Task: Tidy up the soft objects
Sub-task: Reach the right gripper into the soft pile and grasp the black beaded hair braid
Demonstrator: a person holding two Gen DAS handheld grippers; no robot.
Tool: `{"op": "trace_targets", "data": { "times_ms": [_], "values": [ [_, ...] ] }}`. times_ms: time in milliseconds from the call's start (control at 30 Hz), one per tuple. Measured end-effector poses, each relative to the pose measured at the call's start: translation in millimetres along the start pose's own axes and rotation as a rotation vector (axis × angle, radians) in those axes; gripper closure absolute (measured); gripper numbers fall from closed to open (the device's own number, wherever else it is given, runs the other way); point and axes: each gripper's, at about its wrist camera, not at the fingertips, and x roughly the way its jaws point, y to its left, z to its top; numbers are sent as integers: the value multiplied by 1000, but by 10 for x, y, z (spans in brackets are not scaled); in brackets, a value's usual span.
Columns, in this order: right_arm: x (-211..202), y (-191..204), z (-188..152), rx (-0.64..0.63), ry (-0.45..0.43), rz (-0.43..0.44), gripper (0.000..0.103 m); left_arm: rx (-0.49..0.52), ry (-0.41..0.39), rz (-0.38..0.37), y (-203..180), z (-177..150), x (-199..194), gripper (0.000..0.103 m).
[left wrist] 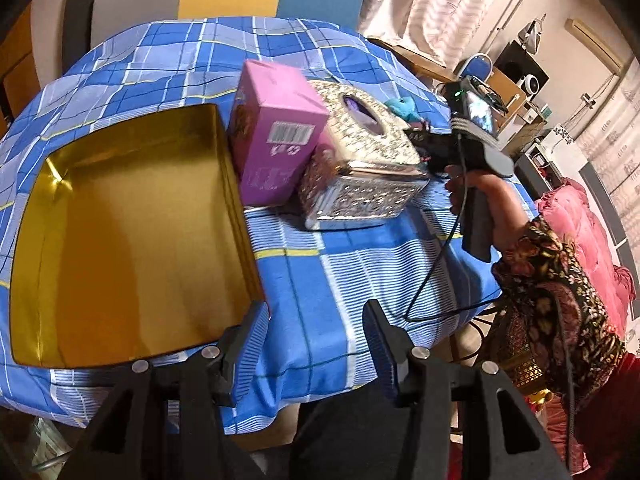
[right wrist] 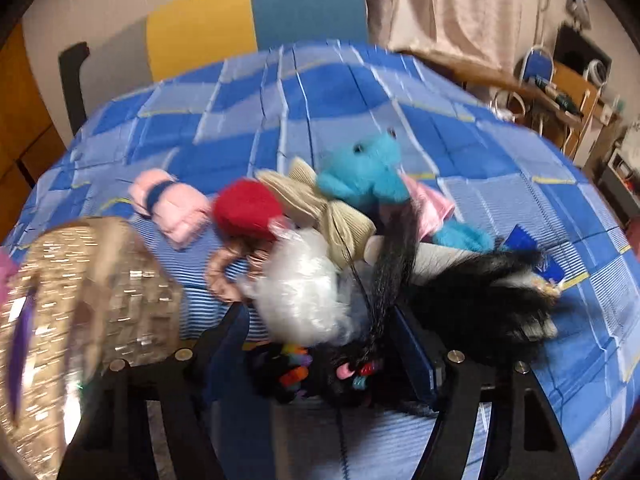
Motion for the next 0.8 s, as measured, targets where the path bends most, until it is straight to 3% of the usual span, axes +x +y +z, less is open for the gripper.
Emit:
{"op": "trace_targets", "data": {
  "times_ms": [200, 333, 700, 800],
  "values": [
    [-181, -259, -304, -22, 59, 28, 27, 62, -19, 5, -221, 211, 49, 53],
    [-310, -426, -528, -43, 120, 31, 24, 100, -20, -33, -450, 446, 123, 53],
    [-564, -561, -579, -263, 174, 286, 17, 167, -1, -120, -1056, 1096, 312, 45],
    [-647, -460, -610, -425, 184, 343, 3, 163, -6, -113, -1183, 1270, 387, 43]
  ]
}}
